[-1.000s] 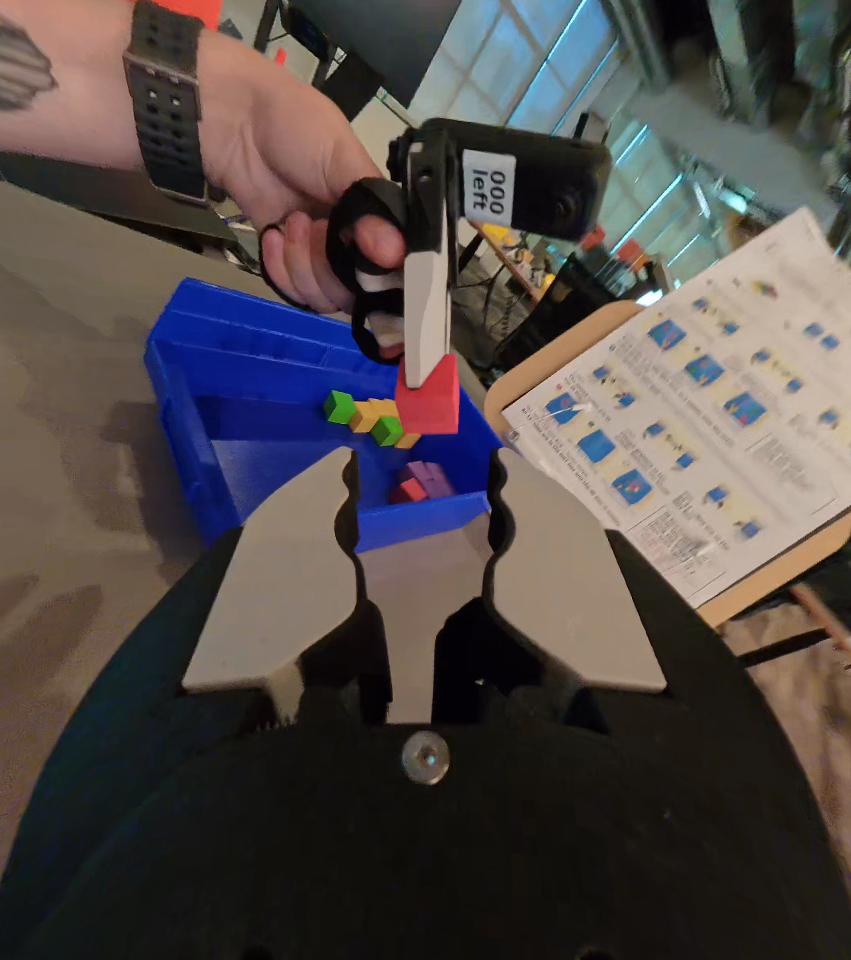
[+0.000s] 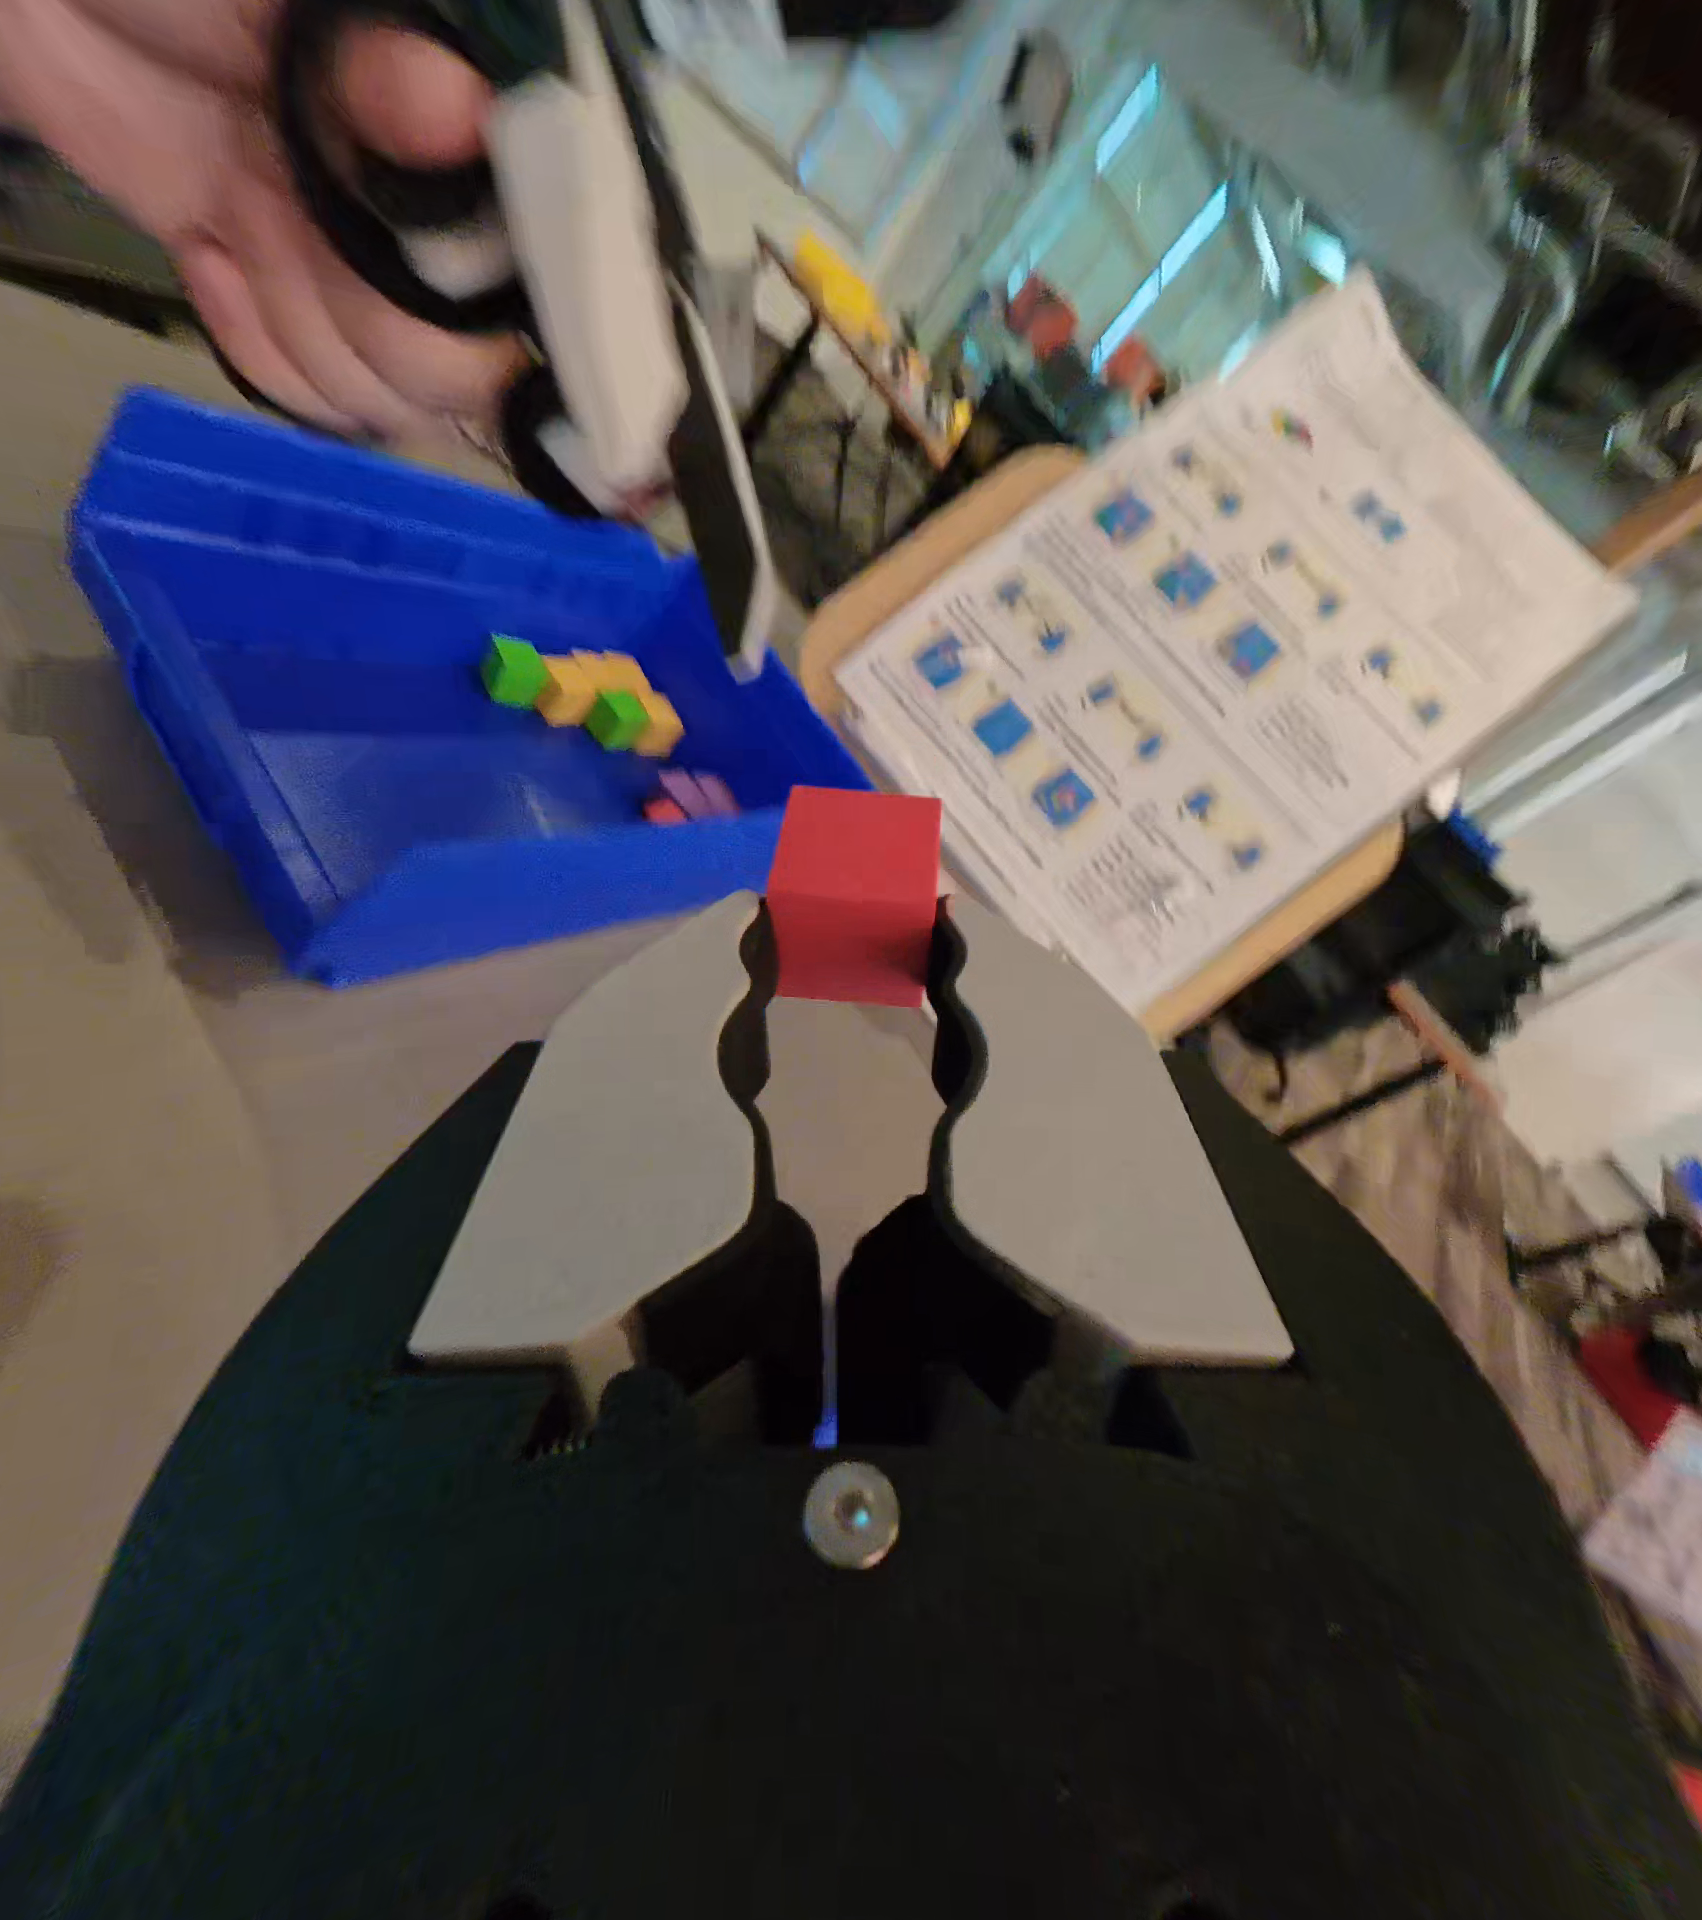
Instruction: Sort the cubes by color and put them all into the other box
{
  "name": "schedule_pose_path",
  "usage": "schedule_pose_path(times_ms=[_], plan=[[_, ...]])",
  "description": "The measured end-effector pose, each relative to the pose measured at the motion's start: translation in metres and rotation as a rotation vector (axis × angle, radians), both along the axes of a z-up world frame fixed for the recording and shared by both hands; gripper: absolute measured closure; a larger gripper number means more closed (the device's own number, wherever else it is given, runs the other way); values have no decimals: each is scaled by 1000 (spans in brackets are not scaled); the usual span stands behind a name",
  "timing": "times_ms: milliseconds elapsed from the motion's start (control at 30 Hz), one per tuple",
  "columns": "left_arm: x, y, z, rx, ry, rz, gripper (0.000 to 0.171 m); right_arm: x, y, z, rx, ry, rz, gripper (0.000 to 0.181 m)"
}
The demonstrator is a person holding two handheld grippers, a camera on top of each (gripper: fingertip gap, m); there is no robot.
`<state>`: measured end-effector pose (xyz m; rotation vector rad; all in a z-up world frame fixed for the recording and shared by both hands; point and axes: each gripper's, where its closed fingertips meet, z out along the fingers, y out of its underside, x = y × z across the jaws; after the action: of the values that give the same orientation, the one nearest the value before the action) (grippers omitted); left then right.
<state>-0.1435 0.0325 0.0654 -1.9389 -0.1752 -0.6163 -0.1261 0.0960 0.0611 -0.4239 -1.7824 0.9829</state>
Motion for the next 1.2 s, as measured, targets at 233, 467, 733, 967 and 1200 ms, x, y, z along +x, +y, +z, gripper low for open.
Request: schedule_pose_path(times_ms=[233,467,733,967,1200], plan=[[-17,-36,5,-3,385,316,101,20,138,-53,-17,-625,-387,153],[-21,-68,4,-48,532,510,101,31,197,-136,-6,-1125,-584,153],[-28,-97,13,-62,573,604,103,37,226,-193,65,-1337,-778,153],[-31,-101,13,-64,581,605,104,47,241,-210,152,-1396,-860,153],[-30,-101,12,-61,580,591,106,56,249,-217,257,-1453,-946,143]])
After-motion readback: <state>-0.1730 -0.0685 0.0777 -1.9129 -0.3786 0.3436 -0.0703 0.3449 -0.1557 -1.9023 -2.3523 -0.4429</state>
